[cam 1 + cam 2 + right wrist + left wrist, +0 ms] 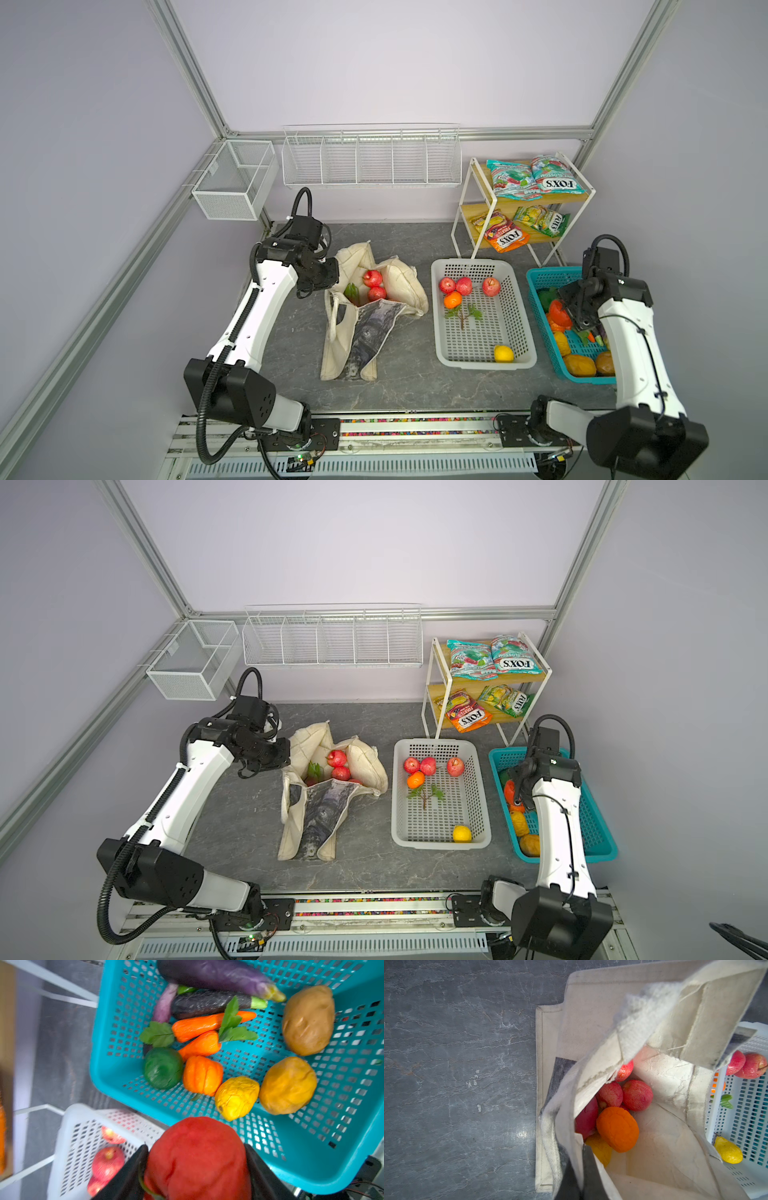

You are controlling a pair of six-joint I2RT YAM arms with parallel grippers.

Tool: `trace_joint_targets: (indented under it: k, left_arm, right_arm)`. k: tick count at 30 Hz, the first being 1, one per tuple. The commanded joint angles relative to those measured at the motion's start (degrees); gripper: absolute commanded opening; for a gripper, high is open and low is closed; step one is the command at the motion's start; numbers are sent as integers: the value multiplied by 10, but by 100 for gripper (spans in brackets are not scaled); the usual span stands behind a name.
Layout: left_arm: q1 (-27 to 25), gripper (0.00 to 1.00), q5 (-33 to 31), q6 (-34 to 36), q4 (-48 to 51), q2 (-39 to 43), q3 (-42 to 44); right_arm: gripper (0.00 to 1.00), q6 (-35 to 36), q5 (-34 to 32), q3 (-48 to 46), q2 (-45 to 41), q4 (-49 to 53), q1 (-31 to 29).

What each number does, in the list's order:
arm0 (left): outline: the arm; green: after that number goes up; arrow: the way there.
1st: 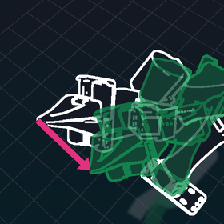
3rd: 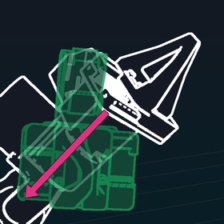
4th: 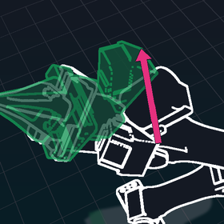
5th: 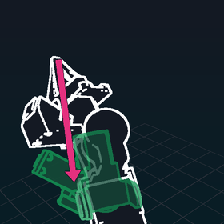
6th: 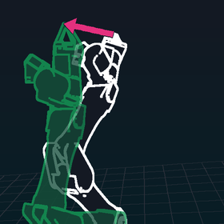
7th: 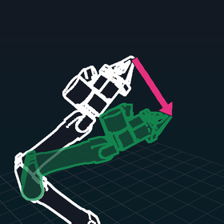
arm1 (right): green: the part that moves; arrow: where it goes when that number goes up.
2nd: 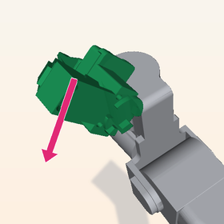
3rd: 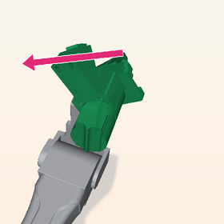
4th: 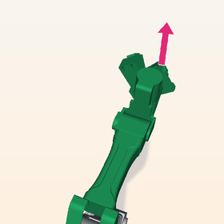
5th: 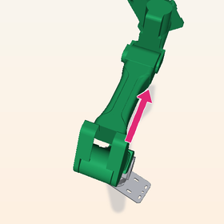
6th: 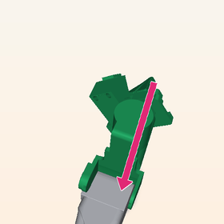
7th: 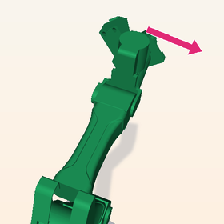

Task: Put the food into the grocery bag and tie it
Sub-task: 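Carry the red tomato with the right gripper over the bag and lower it in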

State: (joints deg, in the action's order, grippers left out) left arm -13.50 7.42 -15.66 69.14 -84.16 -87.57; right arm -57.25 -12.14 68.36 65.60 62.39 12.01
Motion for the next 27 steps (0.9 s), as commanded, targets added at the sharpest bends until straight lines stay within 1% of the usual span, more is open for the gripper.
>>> trace_joint_targets:
  k: [1, 4, 6, 9, 12, 14, 16, 18, 19, 22, 27]
  left_arm:
    - [1, 0, 5, 14, 6, -8, -21]
    - [1, 0, 7, 15, 5, -11, -20]
    - [1, 0, 8, 15, 3, -14, -21]
    - [1, 0, 9, 14, 1, -14, -21]
    - [0, 0, 9, 13, 0, -14, -20]
    - [0, 0, 9, 13, 1, -13, -21]
    - [0, 0, 7, 12, -1, -10, -19]
    - [0, 0, 7, 12, 0, -9, -19]
    - [0, 0, 7, 12, 2, -9, -19]
    - [0, 0, 7, 10, 2, -6, -19]
    - [0, 0, 6, 6, 4, -5, -29]
  right_arm:
    - [60, -49, 25, 11, -29, 25, -33]
    - [60, -73, 28, 23, -38, 28, -94]
    - [60, -91, 22, 34, -37, 22, -149]
    - [61, -114, 10, 66, -13, 3, -256]
    - [61, -112, -13, 132, 46, -18, -365]
    - [61, -84, -6, 184, 104, -45, -426]
    - [61, -46, 12, 235, 163, -85, -472]
    - [61, -7, 34, 284, 223, -121, -507]
    - [62, 17, 56, 311, 257, -136, -520]
    - [62, 63, 118, 410, 358, -146, -548]
    - [62, 92, 206, 532, 489, -155, -575]
